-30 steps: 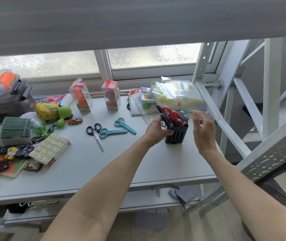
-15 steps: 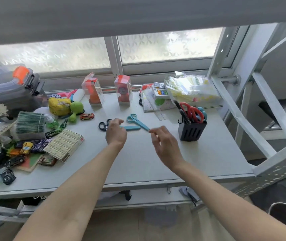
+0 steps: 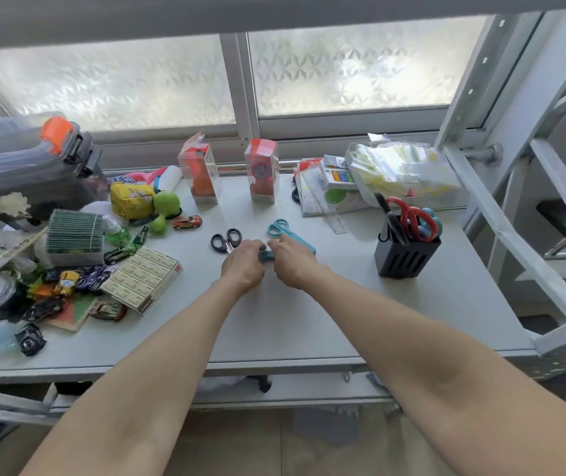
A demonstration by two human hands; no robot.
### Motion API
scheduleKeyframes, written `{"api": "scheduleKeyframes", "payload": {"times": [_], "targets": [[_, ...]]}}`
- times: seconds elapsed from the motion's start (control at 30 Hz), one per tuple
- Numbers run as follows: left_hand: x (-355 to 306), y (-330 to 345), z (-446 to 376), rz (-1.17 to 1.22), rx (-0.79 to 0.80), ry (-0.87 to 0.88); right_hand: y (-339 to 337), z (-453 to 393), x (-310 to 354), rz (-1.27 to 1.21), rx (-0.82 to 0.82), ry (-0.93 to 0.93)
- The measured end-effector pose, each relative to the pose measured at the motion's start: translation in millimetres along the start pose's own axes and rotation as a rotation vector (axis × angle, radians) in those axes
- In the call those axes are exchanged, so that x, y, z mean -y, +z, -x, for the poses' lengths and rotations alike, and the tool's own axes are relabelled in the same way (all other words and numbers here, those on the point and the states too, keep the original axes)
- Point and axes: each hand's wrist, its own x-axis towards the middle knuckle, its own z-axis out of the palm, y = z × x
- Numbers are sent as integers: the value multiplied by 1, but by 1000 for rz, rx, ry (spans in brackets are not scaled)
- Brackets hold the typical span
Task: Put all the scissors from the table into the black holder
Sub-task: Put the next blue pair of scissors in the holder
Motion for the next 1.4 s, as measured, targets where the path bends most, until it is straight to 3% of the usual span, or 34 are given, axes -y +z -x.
{"api": "scheduleKeyframes", "payload": {"times": [0.33, 0.53, 0.63, 0.73, 0.93, 1.13, 1.23, 1.4], "targets": [[-19, 1, 22, -310, -13, 141, 10, 46, -12, -24, -94, 16], [-38, 3, 36, 68, 92, 148, 15, 84, -37, -47, -251, -18], [-59, -3, 47, 384, 240, 158, 16, 107, -57, -100, -371, -38], [-88, -7, 57, 534, 334, 242, 15, 132, -79, -189, -494, -41], [-131, 9, 53, 537, 244, 264, -5, 178, -119, -501, -849, 110], [-159, 32, 35, 520, 160, 231, -68, 181, -156, -698, -1156, 317], [-173, 38, 23, 492, 116, 233, -98, 163, -167, -735, -1159, 319], [-187, 40, 12, 466, 49, 258, -114, 132, -177, -708, -932, 318]]}}
